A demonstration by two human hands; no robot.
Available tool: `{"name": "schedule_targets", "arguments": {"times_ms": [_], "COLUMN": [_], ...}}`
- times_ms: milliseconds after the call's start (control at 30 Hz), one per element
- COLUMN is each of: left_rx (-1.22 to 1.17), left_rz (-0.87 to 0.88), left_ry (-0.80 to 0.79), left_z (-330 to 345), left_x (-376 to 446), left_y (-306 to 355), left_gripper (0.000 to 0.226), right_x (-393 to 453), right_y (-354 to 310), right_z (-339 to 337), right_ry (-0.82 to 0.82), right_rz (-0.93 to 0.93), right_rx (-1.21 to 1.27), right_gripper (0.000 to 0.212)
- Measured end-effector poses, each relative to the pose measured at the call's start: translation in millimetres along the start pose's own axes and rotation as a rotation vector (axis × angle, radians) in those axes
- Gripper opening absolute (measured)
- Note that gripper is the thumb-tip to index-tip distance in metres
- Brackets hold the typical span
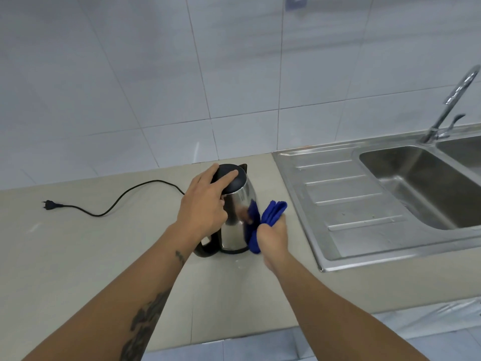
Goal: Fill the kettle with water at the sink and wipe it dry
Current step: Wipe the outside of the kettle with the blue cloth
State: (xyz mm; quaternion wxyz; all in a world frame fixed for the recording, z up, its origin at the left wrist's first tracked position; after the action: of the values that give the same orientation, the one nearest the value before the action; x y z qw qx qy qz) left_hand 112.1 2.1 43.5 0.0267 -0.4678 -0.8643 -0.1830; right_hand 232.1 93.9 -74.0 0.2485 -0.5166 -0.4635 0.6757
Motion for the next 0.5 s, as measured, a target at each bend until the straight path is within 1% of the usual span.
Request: {"name": "schedule_targets", "arguments": {"times_ms": [67, 167, 200, 267, 367, 433, 500], "left_rx": [-0.019, -0.043, -0.045, -0.058, -0.102, -0.132, -0.152], "left_rz": [0.007, 0.034, 0.049, 0.092, 0.148, 0.188, 0.221], "left_ry": [0.002, -0.003, -0.016, -0.04, -0.087, -0.12, -0.138], "left_z": [0.5, -2.0, -2.6, -5.1, -12.1, -15.1, -17.6], "left_x": [1.3, 1.4, 0.8, 0.2, -0.7, -1.4, -1.5], "left_y": [-0.2, -5.7, -8.1, -11.8, -16.3, -15.8, -12.4], "left_gripper": [0.076, 0.076, 0.075, 0.075, 0.081, 0.085, 0.086], "right_x": [-8.8, -26.8, -29.6, -26.4, -17.8, -15.2, -14.3], "right_y": [-2.9, 8.6, 10.1, -1.6, -30.5, -46.2, -55.0], "right_z": [10.3, 22.1, 20.6, 10.5, -7.6, -19.4, -29.4], "right_ry": [-0.016, -0.109, -0.128, -0.135, -0.164, -0.199, -0.24], "right_rz": [-0.064, -0.132, -0.142, -0.18, -0.227, -0.244, -0.249], "right_rx": [-0.015, -0.098, -0.126, -0.187, -0.297, -0.364, -0.423], "right_gripper": [0.063, 0.073, 0.072, 0.061, 0.045, 0.042, 0.045]}}
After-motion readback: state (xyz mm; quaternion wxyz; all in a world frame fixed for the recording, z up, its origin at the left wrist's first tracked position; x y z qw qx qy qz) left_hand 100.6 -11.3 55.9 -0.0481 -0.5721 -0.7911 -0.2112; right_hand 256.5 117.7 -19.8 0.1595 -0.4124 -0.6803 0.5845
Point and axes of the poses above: each hand's wrist, its own x-axis towards the middle knuckle, its own z-axis out of the palm, y = z × x, the point moved 3 cm from there along x, towards the middle knuckle, and after that the axes turned 1 degree about z, right-handed, at the moved point
